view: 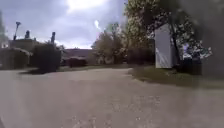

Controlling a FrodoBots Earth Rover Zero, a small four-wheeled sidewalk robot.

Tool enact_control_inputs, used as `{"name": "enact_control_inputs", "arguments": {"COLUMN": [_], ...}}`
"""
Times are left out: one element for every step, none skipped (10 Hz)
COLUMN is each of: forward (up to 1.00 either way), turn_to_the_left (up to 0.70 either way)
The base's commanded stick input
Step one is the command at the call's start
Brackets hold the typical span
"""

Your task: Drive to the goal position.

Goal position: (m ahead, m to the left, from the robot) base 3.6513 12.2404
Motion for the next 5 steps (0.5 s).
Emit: {"name": "enact_control_inputs", "arguments": {"forward": [1.0,1.0,1.0,1.0,1.0], "turn_to_the_left": [0.27,0.27,0.27,0.27,0.27]}}
